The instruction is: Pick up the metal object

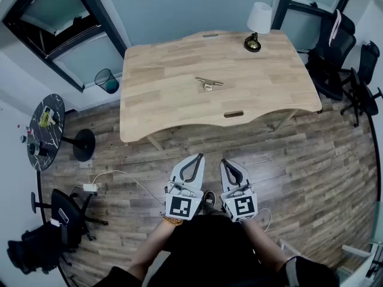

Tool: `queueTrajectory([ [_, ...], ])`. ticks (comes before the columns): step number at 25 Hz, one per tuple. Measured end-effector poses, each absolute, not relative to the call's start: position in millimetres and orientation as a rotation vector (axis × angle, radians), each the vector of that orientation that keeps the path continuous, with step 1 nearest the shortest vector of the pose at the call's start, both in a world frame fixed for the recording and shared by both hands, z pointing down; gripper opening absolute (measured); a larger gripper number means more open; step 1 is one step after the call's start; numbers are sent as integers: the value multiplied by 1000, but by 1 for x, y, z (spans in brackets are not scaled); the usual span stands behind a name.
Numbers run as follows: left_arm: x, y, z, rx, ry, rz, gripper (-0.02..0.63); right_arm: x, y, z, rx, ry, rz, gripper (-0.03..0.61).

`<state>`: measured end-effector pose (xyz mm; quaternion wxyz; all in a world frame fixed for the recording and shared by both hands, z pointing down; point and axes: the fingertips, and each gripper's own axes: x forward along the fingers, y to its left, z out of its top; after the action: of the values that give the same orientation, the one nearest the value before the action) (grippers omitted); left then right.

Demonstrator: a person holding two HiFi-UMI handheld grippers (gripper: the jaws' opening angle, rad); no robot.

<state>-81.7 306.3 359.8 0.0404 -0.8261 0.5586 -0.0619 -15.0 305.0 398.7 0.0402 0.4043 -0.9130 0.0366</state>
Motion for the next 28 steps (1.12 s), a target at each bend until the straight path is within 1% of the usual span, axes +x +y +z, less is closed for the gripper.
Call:
queueTrajectory([
  [3,-77,306,364,-2547,1757,-173,17,-4,304,391,1274,-2833,158,5],
  [10,-74,301,374,-2523,1824,-158,17,3,298,399,1256,-2802,132,5],
  [15,-86,288,382,-2510,1886,-183,17,8,284,407,1278,-2755,139,5],
  [19,-94,266,391,-2521,1919,-199,17,9,265,410,1301,-2720,144,5],
  [23,-105,228,397,-2523,1941,-105,17,4,235,417,1337,-2678,135,5],
  [25,-113,214,401,-2517,1950,-158,17,0,223,419,1346,-2659,161,5],
  [28,-105,185,398,-2528,1925,-171,17,12,197,414,1349,-2631,151,5],
])
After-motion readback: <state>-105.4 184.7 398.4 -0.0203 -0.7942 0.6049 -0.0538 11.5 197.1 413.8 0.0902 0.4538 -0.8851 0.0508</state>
